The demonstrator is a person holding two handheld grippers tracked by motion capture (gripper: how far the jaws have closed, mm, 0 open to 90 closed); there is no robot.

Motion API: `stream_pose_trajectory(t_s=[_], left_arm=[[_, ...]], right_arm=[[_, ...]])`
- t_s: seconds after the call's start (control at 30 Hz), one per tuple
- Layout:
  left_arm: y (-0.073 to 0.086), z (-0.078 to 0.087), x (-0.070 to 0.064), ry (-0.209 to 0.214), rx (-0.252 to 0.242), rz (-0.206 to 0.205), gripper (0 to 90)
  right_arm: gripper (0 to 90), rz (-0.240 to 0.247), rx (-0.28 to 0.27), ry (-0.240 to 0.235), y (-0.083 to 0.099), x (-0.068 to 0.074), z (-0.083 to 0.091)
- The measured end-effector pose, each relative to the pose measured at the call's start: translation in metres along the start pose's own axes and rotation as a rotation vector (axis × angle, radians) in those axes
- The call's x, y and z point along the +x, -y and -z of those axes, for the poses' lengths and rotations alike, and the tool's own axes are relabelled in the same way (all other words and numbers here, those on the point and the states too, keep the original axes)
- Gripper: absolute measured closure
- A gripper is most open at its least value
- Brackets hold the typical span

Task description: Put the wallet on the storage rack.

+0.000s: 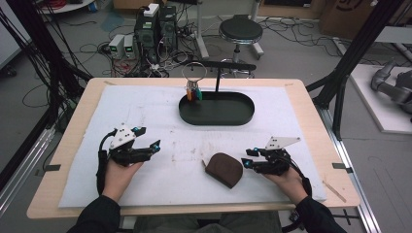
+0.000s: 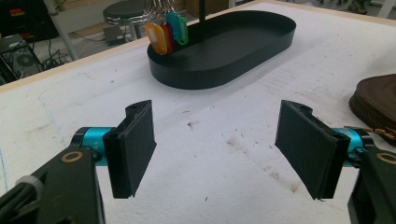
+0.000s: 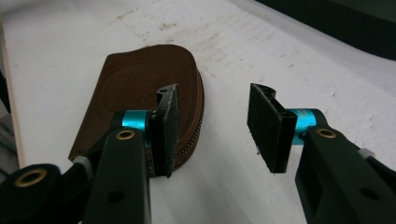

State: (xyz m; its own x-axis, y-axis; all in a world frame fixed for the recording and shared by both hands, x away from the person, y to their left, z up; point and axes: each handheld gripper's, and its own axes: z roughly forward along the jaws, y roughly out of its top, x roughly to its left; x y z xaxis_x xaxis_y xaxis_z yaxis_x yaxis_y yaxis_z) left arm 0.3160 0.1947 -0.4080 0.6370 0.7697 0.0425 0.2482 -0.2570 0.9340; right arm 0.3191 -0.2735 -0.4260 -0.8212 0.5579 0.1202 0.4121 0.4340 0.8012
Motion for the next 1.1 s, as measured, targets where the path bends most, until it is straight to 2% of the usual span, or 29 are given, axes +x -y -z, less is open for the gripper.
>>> stream_pose_trajectory(t_s=[0.33,0.67,0.77,0.9,1.1], left_arm=[[0.001,-0.001,-0.001,-0.004,0.009,-0.01,28.1],[0.001,-0.002,-0.003,0.003,0.013,-0.011,28.1],[0.001,-0.003,-0.003,0.004,0.016,-0.014,28.1],[0.001,-0.004,-0.004,0.006,0.018,-0.015,28.1],[0.001,-0.006,-0.006,0.014,0.022,-0.02,28.2]], right_arm=[[57.9,-0.022,0.056,-0.024,0.0,0.004,-0.013],[56.1,-0.121,0.079,-0.076,0.002,-0.005,-0.016],[61.9,-0.127,0.081,-0.099,0.002,-0.006,-0.016],[77.2,-0.119,0.087,-0.135,0.0,-0.004,-0.016],[82.1,-0.108,0.087,-0.143,-0.001,-0.004,-0.015]])
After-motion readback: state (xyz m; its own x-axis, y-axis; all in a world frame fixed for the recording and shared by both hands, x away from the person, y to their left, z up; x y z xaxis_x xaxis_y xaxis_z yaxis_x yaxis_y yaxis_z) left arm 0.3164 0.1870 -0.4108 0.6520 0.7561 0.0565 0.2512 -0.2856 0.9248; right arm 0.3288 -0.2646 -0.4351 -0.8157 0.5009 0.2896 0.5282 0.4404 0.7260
